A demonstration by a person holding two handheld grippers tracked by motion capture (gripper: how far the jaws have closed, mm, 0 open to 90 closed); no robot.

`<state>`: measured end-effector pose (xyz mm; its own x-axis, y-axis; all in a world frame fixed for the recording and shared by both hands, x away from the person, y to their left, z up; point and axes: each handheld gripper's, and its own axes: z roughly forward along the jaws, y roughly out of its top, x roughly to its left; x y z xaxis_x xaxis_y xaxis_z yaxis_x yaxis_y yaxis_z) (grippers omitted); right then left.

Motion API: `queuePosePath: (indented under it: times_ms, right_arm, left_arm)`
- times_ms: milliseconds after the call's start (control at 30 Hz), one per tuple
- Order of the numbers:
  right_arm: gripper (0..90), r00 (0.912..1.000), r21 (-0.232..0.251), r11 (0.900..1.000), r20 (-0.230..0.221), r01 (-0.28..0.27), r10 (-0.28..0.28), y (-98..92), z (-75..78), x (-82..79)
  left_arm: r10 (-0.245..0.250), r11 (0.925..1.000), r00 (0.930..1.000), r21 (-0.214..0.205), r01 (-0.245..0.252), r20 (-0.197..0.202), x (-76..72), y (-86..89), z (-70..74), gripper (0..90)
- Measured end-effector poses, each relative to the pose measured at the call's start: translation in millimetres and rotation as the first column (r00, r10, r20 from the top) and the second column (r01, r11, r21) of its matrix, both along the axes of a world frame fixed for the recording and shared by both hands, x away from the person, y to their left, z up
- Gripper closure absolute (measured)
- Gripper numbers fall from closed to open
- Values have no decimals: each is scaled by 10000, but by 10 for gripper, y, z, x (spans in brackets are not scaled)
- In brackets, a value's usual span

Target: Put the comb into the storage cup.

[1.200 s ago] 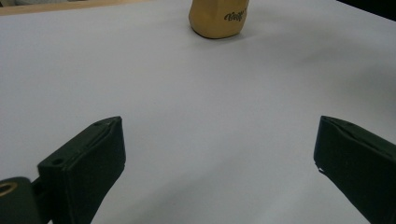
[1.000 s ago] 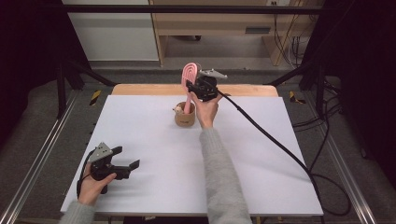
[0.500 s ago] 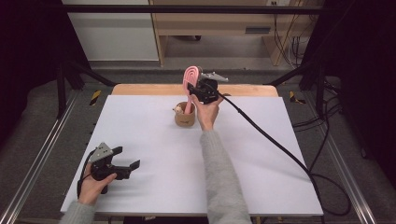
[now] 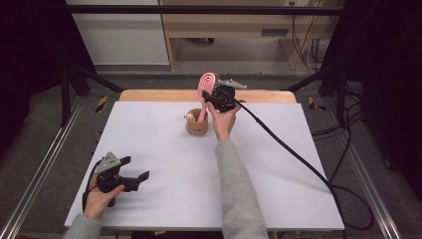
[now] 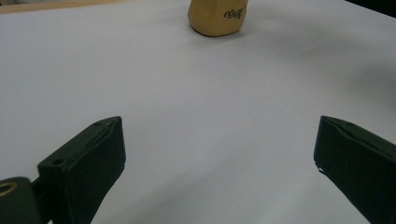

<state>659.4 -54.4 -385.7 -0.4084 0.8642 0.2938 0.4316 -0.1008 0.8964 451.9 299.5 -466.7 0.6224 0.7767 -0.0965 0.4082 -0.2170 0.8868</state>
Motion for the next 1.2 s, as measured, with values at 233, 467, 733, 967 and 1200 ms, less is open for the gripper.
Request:
queuePosePath:
  times_ms: [233,467,733,967,1200]
  right_arm:
    - [628,10000,20,10000,-97,-2,2,-41,-4,10]
    - [617,9999,-96,10000,-153,-5,4,-95,-10,13]
    - [599,9999,-329,9995,-171,-26,21,-149,-14,4]
    - [564,9998,-541,9985,-192,-87,76,-155,-6,-12]
    - [484,9997,-1075,9940,-160,-211,195,-169,5,-33]
  left_arm:
    - [-7,10000,10000,22,7,14,-1,4,3,24]
    - [-11,10000,10000,10,11,3,0,0,1,24]
    - [-34,10000,10000,53,34,-9,0,-2,0,24]
    - [-26,10000,10000,31,26,5,-2,-5,1,24]
    - [-19,10000,10000,23,19,6,-3,-6,2,24]
